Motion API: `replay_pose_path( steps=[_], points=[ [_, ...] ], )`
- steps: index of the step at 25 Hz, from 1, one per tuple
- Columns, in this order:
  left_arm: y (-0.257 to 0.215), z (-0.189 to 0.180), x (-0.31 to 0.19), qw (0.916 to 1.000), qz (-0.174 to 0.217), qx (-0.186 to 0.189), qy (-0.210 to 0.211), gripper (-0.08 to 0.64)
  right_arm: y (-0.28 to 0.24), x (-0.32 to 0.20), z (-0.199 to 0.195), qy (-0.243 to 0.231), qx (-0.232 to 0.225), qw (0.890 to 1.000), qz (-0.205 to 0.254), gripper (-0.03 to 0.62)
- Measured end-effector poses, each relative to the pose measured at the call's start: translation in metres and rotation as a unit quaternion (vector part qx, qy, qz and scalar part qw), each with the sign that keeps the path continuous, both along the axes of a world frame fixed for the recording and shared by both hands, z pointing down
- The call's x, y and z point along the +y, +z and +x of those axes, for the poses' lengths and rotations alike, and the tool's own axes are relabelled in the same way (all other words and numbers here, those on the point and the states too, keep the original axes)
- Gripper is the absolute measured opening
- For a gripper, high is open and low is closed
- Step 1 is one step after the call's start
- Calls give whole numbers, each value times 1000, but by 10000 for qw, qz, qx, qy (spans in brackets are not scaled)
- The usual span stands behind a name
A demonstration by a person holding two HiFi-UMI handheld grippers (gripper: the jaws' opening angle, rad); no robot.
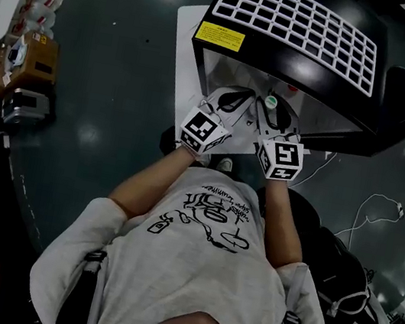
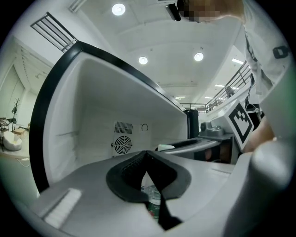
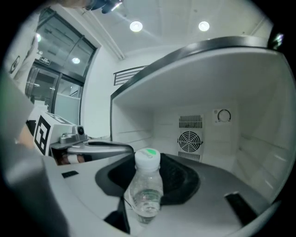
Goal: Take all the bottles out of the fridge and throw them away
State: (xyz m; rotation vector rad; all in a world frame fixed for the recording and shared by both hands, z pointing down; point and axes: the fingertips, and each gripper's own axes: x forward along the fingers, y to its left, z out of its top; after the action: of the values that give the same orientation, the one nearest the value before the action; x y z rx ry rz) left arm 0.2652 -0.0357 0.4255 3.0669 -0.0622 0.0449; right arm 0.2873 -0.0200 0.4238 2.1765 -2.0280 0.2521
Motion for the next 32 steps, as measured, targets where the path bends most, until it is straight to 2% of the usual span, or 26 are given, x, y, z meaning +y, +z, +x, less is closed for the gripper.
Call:
replay_pose_path(
  steps=[5, 23, 32],
  points=[
    [-17, -8, 7, 9999, -60, 101, 83, 6, -15, 9, -7, -81, 20, 10000, 32, 160],
    [-78, -27, 25, 9989, 97, 414, 197, 6, -71, 31, -25, -244, 89, 9994, 210, 160],
    [-88, -37, 27, 9987, -19, 431, 277, 6, -83, 39, -34, -320, 59, 9993, 201, 160]
  ],
)
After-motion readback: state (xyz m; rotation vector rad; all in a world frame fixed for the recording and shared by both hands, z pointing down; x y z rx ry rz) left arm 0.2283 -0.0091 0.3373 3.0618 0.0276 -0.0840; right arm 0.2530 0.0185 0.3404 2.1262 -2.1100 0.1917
